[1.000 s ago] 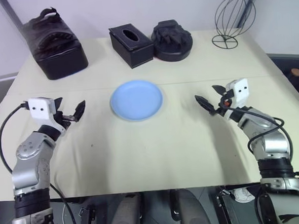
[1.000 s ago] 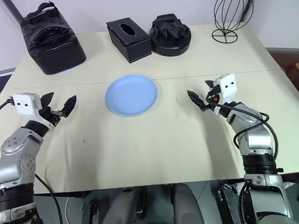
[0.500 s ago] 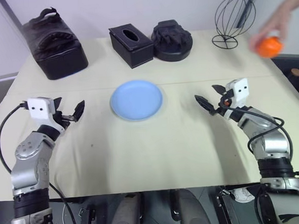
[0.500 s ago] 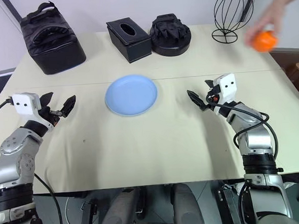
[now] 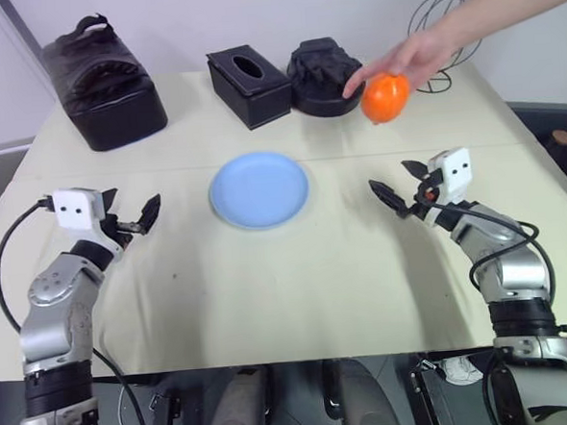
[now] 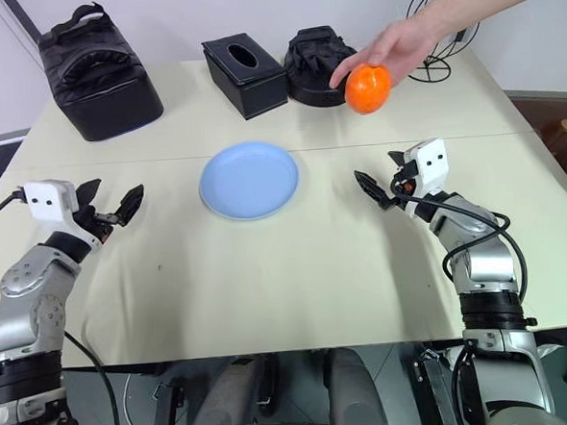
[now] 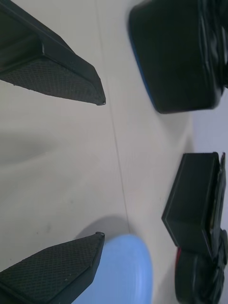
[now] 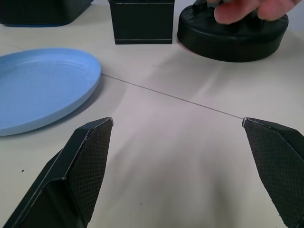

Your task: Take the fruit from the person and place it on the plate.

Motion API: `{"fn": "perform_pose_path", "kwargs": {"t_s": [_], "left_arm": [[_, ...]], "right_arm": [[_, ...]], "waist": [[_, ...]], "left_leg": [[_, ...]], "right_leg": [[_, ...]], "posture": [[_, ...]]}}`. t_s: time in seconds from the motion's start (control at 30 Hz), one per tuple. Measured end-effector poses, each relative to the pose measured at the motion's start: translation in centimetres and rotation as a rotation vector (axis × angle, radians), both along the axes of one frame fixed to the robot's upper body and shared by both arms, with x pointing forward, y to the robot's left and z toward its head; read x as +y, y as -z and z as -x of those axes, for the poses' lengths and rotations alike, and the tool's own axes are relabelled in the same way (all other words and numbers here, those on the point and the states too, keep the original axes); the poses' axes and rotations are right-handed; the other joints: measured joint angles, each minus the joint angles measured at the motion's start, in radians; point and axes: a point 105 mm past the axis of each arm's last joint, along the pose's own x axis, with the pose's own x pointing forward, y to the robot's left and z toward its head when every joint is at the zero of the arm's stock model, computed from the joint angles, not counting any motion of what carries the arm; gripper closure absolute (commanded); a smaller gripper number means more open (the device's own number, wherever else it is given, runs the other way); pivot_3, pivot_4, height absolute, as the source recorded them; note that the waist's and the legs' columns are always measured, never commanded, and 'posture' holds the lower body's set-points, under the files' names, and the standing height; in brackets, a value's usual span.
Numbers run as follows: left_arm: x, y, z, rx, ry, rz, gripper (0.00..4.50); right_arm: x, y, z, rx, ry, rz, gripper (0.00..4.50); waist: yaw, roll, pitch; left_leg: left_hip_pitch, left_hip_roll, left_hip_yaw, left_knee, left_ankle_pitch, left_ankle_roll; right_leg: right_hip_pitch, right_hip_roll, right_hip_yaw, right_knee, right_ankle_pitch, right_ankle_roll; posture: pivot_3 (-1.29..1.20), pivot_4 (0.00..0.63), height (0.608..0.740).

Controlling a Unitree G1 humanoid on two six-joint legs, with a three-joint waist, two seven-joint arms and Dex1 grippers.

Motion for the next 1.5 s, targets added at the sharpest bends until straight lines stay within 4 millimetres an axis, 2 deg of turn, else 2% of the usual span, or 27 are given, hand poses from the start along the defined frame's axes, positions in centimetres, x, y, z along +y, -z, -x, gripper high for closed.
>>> {"fn": "perform_pose_path", "kwargs": {"t_s": [0.03,0.17,0.33,0.4,0.5,0.6,0.73,0.83,1.3,1.37,1.43,1.5], "left_arm": [[-0.5,-0.6,0.2,-0.003,0.053,-0.001,0.02],[-4.2,-5.5,1.9,-0.077,0.366,-0.026,0.02],[-8.3,-7.4,4.1,0.000,0.713,-0.067,0.02],[-9.3,-8.0,4.6,0.002,0.789,-0.103,0.02],[-9.7,-7.9,4.3,0.013,0.811,-0.099,0.02],[-10.1,-7.6,3.8,0.015,0.813,-0.086,0.02],[-10.8,-7.3,3.4,0.014,0.813,-0.084,0.02],[-10.7,-6.9,3.0,0.020,0.799,-0.083,0.02],[-10.9,-6.6,3.1,0.006,0.758,-0.082,0.02],[-10.8,-6.4,3.2,0.009,0.751,-0.082,0.00],[-10.6,-6.1,3.2,0.018,0.736,-0.077,0.00],[-10.5,-6.2,3.3,0.016,0.728,-0.078,0.00]], "right_arm": [[0.0,0.0,0.0,0.000,0.000,0.000,0.00],[0.0,0.0,0.0,0.000,0.000,0.000,0.00],[0.0,0.0,0.0,0.001,0.004,0.000,0.00],[-0.1,0.1,0.0,0.001,0.007,0.000,0.00],[-0.3,-0.3,0.2,-0.014,0.033,-0.010,0.00],[-0.5,-2.3,0.2,-0.085,0.077,-0.073,0.00],[0.8,-5.5,-0.2,-0.180,0.058,-0.093,0.00],[1.6,-6.6,-0.7,-0.209,0.037,-0.088,0.00],[4.5,-7.5,-4.7,-0.209,-0.046,-0.117,0.00],[4.8,-7.6,-4.9,-0.217,-0.057,-0.124,0.57],[4.9,-7.6,-5.0,-0.226,-0.060,-0.118,1.35],[4.9,-7.5,-5.1,-0.231,-0.065,-0.115,1.49]], "waist": [[0.000,0.000,0.000],[-0.002,0.000,0.000],[-0.005,0.000,0.000],[-0.006,0.001,0.000],[-0.007,0.001,0.000],[-0.013,0.001,0.000],[-0.023,0.001,0.000],[-0.023,0.001,0.000],[-0.029,0.001,0.000],[-0.027,0.001,0.000],[-0.026,0.001,0.000],[-0.024,0.001,0.000]], "left_leg": [[0.000,0.000,0.000,0.000,0.000,0.000],[0.000,0.000,0.000,0.000,0.000,0.000],[0.000,0.000,0.000,0.000,0.000,0.000],[0.000,0.000,0.000,0.000,0.000,0.000],[0.000,0.000,0.000,0.000,0.000,0.000],[0.000,0.001,0.000,0.000,0.000,0.000],[0.000,0.001,0.000,0.000,0.000,0.000],[0.000,0.001,0.000,-0.001,0.000,0.000],[0.000,0.001,0.000,-0.001,0.000,0.000],[0.000,0.001,0.000,-0.001,0.000,0.000],[0.000,0.000,0.000,-0.001,0.000,0.000],[0.000,0.000,0.000,-0.001,0.000,0.000]], "right_leg": [[0.000,0.000,0.000,0.000,0.000,0.000],[0.000,0.000,0.000,-0.001,-0.002,-0.003],[0.000,0.001,0.000,0.000,-0.002,-0.003],[0.000,0.001,0.000,0.000,-0.002,-0.003],[0.000,0.001,0.000,0.000,-0.002,-0.003],[0.000,0.001,0.000,0.000,-0.002,-0.003],[0.000,0.001,0.000,0.000,-0.002,-0.003],[0.000,0.001,0.000,0.000,-0.002,-0.003],[-0.001,0.002,0.000,0.000,0.000,0.000],[-0.001,0.002,0.000,0.000,0.000,0.000],[-0.001,0.001,0.000,0.000,0.000,0.000],[-0.001,0.001,0.000,0.000,0.000,0.000]], "posture": [[0.00,0.150,0.740],[0.00,0.150,0.740],[0.00,0.150,0.740],[0.00,0.150,0.740],[0.00,0.150,0.740],[0.00,0.150,0.740],[0.00,0.150,0.740],[0.00,0.150,0.740],[0.00,0.150,0.740],[0.00,0.150,0.740],[0.00,0.150,0.740],[0.00,0.150,0.740]]}}
